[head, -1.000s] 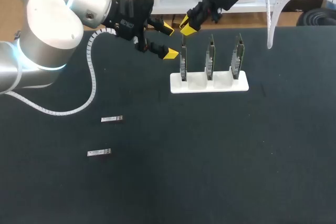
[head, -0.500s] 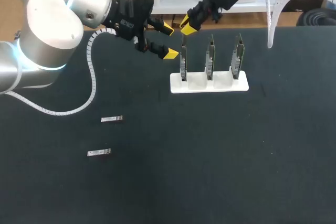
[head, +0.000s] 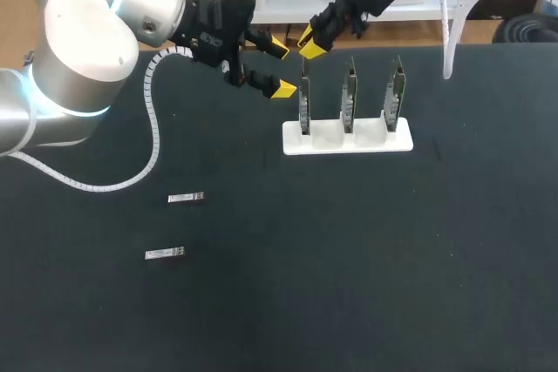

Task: Pick up the optical module with the left hand, and insert it into the network port with the right hand.

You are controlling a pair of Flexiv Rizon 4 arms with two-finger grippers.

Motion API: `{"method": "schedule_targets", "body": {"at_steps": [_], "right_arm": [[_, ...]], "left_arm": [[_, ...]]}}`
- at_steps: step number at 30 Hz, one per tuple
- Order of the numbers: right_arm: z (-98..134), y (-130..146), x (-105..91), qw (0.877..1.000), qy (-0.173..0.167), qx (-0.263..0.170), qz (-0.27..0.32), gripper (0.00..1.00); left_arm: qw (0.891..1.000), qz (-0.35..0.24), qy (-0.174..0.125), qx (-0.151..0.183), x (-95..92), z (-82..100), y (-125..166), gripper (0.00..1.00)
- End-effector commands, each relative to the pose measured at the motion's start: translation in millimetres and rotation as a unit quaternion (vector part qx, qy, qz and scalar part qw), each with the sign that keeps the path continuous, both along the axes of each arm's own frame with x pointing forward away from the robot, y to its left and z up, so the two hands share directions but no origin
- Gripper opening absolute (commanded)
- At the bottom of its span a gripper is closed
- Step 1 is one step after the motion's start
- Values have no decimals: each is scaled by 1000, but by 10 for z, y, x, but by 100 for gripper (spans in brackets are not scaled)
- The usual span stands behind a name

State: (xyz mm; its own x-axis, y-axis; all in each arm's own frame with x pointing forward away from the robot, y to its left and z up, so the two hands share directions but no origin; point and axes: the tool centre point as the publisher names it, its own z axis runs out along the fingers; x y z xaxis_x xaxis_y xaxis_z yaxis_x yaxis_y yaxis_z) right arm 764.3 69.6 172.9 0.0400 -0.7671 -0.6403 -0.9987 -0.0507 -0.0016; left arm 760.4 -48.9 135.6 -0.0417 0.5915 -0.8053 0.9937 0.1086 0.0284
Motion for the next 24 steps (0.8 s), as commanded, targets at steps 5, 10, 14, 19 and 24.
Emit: {"method": "schedule_targets", "body": {"at_steps": [5, 10, 14, 19, 24], "right_arm": [[-34, 7, 39, 1000, 3, 0, -1, 0], [-42, 3, 45, 1000, 4, 1, -2, 0], [-13, 13, 43, 1000, -1, 3, -1, 0], [18, 15, 39, 1000, -6, 2, 0, 0], [10, 14, 36, 1000, -4, 3, -2, 0]], "left_arm": [[1000, -2, 1, 1, 18, -2, -4, 100], [1000, -2, 1, 1, 18, -2, -4, 100], [1000, -2, 1, 1, 18, -2, -4, 100], [1000, -2, 1, 1, 18, -2, -4, 100], [1000, -2, 1, 1, 18, -2, -4, 100]]}}
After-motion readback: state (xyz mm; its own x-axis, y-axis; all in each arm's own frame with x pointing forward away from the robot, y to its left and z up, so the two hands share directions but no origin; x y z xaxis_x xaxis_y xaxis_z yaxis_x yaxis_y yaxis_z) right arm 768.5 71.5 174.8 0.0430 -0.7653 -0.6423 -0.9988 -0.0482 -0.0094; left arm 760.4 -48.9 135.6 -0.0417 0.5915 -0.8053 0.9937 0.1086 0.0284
